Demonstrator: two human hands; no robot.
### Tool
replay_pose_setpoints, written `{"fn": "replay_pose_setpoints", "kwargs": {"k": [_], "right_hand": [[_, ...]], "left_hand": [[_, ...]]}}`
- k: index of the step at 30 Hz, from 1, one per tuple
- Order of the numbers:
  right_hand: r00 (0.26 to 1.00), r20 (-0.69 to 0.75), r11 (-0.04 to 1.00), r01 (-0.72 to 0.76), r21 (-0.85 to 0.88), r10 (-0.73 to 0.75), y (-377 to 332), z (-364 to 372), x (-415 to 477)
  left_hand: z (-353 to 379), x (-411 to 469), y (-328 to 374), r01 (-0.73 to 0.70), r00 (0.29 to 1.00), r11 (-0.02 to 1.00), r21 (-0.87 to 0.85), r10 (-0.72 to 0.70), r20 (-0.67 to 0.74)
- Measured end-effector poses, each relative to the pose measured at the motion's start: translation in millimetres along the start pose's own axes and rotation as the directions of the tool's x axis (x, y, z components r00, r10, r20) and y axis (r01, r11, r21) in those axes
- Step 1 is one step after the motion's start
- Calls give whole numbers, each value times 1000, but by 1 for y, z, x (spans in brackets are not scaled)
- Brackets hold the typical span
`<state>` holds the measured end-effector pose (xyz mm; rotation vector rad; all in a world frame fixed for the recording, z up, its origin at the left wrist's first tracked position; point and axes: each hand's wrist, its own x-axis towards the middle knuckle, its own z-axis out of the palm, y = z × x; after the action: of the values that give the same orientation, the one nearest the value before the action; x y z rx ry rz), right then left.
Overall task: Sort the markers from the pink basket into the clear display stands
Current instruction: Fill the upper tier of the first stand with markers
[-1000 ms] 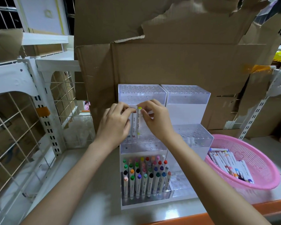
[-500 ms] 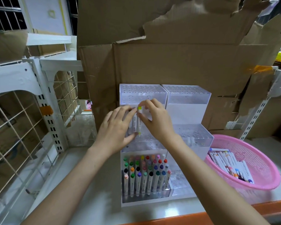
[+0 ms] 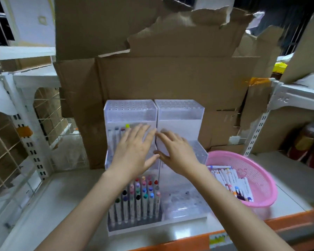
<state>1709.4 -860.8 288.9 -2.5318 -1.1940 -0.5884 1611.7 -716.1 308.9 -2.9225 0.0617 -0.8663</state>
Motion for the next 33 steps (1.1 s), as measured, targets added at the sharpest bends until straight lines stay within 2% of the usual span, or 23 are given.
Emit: {"fn": "replay_pose_setpoints", "kwargs": {"k": [5,10,14,17,22,26,29,33], "right_hand": [[992,18,992,-122,-2,122,61,-18,-37],[984,29,984,-175,-26,176,126,-37,-81],[966,87,969,-239,-68,244,177,-43,-118],[951,132,959,-270,-81,279,207,-40,-140],[903,278,945,-307,-114,327,244,-20,-165],[879,348,945,-315,-90,326,260,-6,-168],[833,424,931,-356,-80,355,266,3,-164],[782,513,934,-328,-144,354,269,17,-156]], "left_hand": [[16,28,67,-70,997,993,-93,73,28],[46,53,138,-130,990,974,-184,137,29],[72,69,192,-208,977,959,-190,215,15],[94,80,221,-229,966,947,-226,249,64],[132,86,250,-119,946,967,-228,179,268],[161,89,256,7,881,974,-226,101,463],[176,88,259,101,838,972,-212,32,544],[184,91,267,212,796,954,-212,-42,604]]}}
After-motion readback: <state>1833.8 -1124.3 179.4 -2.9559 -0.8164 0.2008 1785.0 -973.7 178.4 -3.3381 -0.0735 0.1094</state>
